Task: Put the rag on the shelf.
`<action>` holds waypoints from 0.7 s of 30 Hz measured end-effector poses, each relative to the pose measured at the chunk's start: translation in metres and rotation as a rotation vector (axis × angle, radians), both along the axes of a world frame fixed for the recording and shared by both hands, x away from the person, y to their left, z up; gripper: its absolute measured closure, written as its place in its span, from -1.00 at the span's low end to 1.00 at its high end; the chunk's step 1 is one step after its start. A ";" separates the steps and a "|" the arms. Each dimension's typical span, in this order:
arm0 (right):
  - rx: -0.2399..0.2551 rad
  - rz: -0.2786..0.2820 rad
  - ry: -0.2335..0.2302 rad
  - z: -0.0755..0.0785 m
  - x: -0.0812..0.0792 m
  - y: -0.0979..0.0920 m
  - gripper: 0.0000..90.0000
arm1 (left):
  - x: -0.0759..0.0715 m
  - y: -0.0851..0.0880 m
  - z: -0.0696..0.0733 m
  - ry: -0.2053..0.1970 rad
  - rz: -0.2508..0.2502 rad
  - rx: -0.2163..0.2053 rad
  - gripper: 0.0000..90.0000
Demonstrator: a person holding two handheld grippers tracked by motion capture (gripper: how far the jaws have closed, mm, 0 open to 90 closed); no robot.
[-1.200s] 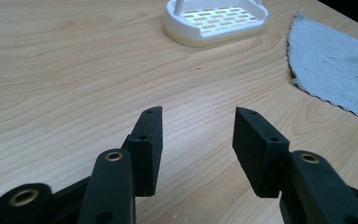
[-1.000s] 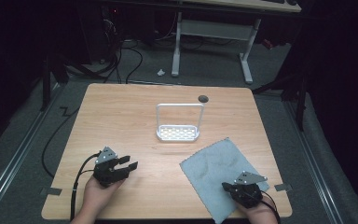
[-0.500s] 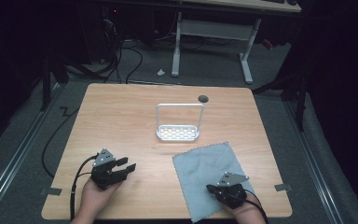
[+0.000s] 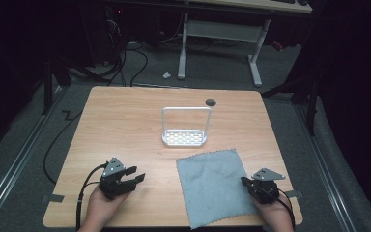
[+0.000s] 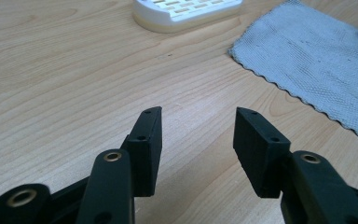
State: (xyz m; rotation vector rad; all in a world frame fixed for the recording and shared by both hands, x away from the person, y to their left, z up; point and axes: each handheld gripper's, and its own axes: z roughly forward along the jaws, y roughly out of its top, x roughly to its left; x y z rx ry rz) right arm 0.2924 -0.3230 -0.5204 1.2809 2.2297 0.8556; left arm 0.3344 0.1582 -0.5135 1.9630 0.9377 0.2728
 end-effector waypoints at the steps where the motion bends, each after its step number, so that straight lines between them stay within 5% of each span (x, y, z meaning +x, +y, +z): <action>1: 0.009 0.001 0.010 -0.001 0.000 -0.001 1.00 | 0.000 0.000 0.000 0.000 0.000 -0.001 0.16; 6: 0.025 0.007 0.015 -0.002 0.001 0.001 1.00 | -0.001 0.001 0.001 0.002 0.002 -0.013 0.16; 13: 0.022 0.085 0.018 -0.002 -0.002 0.019 1.00 | -0.002 -0.004 0.000 0.007 -0.016 -0.014 0.16; 21: 0.040 0.149 0.031 -0.002 -0.005 0.040 1.00 | -0.014 -0.036 0.001 0.021 -0.101 -0.013 0.16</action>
